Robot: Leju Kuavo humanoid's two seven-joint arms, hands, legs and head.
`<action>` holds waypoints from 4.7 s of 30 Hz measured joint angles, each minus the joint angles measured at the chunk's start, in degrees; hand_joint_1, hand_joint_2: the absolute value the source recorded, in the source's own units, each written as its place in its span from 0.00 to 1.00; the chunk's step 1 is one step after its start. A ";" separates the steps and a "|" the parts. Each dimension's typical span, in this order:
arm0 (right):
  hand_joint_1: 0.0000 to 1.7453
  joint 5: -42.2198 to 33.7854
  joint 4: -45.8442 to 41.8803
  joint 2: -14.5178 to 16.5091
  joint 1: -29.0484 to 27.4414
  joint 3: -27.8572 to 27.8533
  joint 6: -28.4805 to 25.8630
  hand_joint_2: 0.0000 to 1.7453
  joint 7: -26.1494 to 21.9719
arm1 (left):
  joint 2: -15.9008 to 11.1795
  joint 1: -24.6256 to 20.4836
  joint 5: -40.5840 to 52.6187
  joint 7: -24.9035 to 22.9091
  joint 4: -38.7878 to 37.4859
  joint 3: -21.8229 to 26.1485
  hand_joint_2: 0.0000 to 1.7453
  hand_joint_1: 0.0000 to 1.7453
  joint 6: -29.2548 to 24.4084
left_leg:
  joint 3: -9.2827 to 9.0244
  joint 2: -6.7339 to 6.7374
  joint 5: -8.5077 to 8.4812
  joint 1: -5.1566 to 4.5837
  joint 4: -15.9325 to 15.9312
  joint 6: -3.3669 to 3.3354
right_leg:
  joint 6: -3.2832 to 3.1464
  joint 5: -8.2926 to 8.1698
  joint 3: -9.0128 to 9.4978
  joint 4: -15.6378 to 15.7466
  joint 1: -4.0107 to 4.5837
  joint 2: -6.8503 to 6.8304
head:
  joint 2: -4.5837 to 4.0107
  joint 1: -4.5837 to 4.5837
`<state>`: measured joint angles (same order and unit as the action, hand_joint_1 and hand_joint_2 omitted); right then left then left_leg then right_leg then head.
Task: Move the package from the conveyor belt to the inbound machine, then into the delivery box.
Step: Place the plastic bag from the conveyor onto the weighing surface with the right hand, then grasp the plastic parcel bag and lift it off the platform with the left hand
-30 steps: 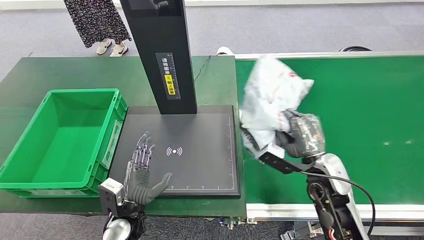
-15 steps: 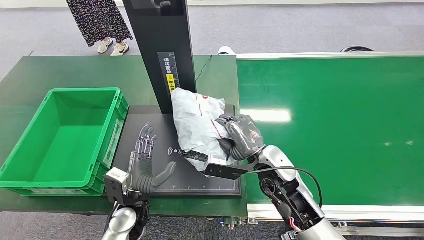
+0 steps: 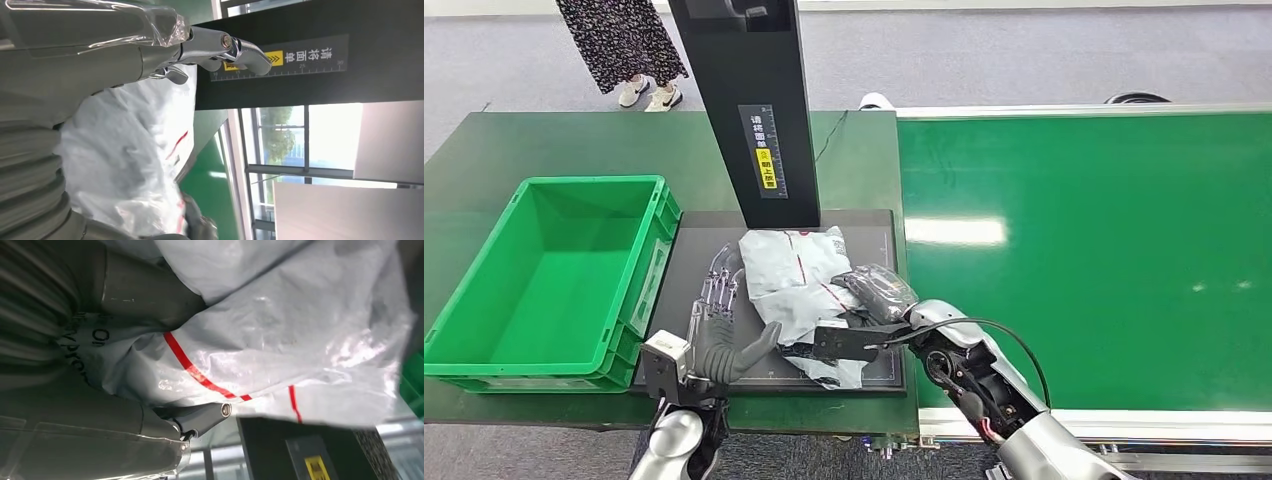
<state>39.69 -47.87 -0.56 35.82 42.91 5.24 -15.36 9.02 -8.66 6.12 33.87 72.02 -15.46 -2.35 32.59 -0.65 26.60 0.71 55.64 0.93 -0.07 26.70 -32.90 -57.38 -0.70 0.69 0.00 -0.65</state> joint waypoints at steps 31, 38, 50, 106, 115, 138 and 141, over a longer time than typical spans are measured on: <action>0.00 -9.64 -0.25 -1.26 -0.63 1.54 0.01 1.00 -12.47 | -0.17 -0.26 -0.15 -1.06 -0.40 0.03 1.00 0.00 -0.75 | -0.12 0.01 0.00 0.01 0.01 0.00 | 0.00 -0.01 0.08 0.00 0.00 0.03 | 0.00 0.01; 0.00 -9.73 -6.66 -2.26 -3.98 -3.50 -6.44 1.00 -12.93 | -0.21 -0.24 -0.17 -0.89 -0.38 0.02 1.00 0.00 -0.68 | -0.11 0.01 0.01 0.00 0.01 0.00 | 0.00 0.00 0.06 0.00 0.00 0.03 | 0.00 -0.01; 0.00 -11.26 -13.00 -2.84 -9.89 -10.25 -17.23 0.00 -13.19 | -0.21 -0.28 -0.24 -0.86 -0.39 -0.89 1.00 0.00 -0.04 | -0.10 0.00 0.01 0.00 0.01 -0.01 | 0.00 0.00 0.06 0.00 0.00 0.03 | 0.00 0.01; 0.00 -27.39 -31.31 6.66 -31.02 -39.38 -10.55 1.00 -15.29 | 0.10 -14.09 61.98 -38.87 -17.56 -7.90 1.00 1.00 -2.96 | -0.76 -0.05 0.05 -0.02 -0.03 -0.13 | 0.09 0.02 0.87 0.04 -0.03 -0.07 | 0.00 -0.01; 0.00 -27.35 -31.66 6.90 -31.33 -40.01 -10.26 1.00 -15.24 | 0.10 -14.50 62.34 -38.59 -17.86 -7.80 1.00 1.00 -3.13 | -0.82 -0.05 0.04 -0.03 -0.03 -0.14 | 0.11 0.01 0.90 0.04 -0.03 -0.07 | 0.00 -0.01; 0.00 -27.42 -33.54 6.98 -32.96 -40.90 -10.22 1.00 -15.24 | -1.42 -9.91 58.38 -29.18 -11.20 -6.27 1.00 1.00 -15.47 | -0.31 -0.01 0.05 -0.03 0.00 -0.14 | 0.12 0.00 0.31 0.03 -0.04 -0.02 | 0.00 0.00; 0.00 -27.42 -33.65 6.98 -33.09 -41.03 -10.22 1.00 -15.24 | -1.55 -9.56 58.38 -29.17 -10.67 -6.21 1.00 1.00 -15.49 | -0.23 -0.01 0.05 -0.03 0.00 -0.14 | 0.12 0.00 0.24 0.03 -0.04 -0.02 | 0.00 -0.01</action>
<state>12.26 -81.52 6.43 2.73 1.88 -4.98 -30.60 7.46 -18.22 64.50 4.70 61.35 -21.67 -17.84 32.36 -0.65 26.65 0.68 55.64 0.79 0.05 26.70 -32.67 -57.34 -0.73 0.67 0.00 -0.66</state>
